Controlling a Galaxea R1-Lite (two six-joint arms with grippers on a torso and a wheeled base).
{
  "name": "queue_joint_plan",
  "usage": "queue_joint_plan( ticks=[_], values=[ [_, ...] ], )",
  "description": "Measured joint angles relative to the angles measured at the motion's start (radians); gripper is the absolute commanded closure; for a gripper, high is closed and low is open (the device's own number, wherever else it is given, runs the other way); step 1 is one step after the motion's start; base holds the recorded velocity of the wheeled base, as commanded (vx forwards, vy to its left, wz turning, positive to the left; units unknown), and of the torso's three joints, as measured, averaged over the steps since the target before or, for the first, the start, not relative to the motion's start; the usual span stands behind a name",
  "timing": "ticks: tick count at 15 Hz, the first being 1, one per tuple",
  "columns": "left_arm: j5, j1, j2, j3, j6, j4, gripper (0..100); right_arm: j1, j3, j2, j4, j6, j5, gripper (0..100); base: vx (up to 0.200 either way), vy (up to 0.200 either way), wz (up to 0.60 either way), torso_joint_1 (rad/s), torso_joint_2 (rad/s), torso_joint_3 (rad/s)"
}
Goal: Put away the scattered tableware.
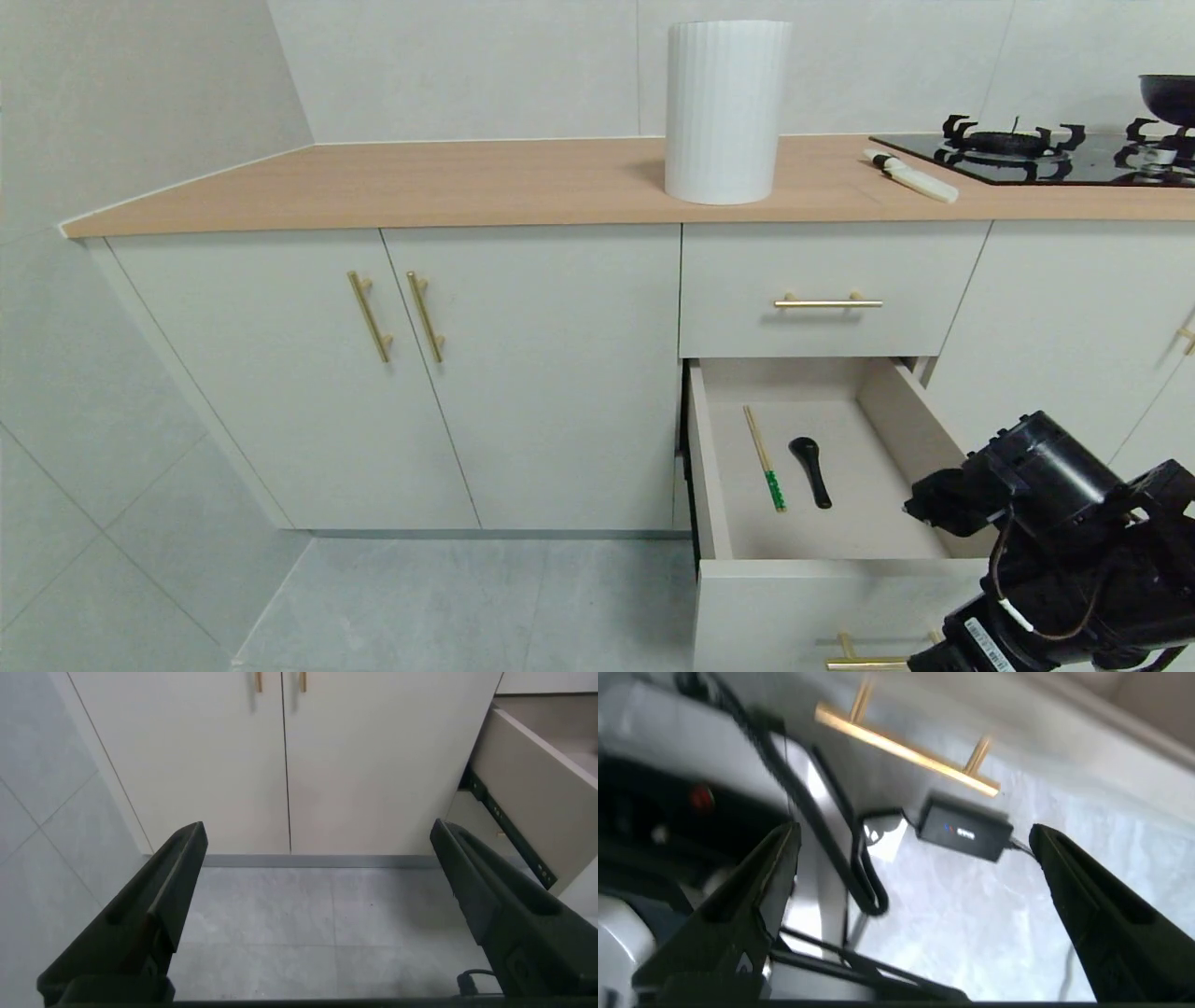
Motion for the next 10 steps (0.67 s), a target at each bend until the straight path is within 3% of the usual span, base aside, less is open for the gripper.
queue_joint_plan(
  ticks=[10],
  values=[
    [0.000, 0.000, 0.000, 0.000, 0.000, 0.000, 0, -0.022, -0.046, 0.159, -0.028, 0.082, -0.009, 0, 0.000, 0.000, 0.00, 0.000, 0.00, 0.000]
  ],
)
